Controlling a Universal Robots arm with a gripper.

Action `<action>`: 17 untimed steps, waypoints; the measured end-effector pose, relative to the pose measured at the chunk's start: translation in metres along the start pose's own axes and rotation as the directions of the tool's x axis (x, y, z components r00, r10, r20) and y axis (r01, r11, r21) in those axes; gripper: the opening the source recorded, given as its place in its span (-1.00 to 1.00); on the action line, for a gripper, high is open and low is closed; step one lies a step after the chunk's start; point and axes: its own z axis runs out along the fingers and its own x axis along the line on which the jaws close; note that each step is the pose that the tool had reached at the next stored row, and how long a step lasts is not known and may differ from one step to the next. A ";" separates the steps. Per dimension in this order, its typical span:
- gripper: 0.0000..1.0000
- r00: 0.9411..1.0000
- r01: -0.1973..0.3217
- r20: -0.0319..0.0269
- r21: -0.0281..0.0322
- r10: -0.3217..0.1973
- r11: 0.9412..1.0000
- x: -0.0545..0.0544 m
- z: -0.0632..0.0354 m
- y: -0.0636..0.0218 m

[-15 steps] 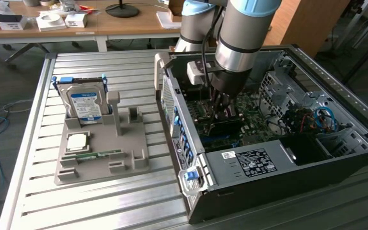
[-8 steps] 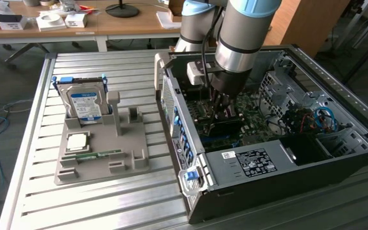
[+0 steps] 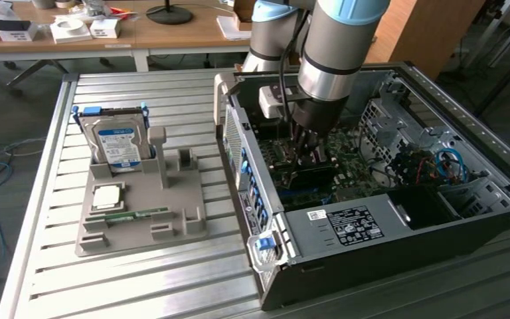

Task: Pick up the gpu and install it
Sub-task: 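Press down on the gpu until it lock into place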

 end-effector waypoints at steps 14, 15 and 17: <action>-0.79 1.000 0.000 0.000 0.000 0.000 1.000 0.000 0.0013 0.0000; -0.79 1.000 0.000 0.000 0.000 0.000 1.000 0.000 0.0013 0.0000; -0.79 1.000 0.000 0.000 0.000 0.000 1.000 0.000 0.0014 0.0000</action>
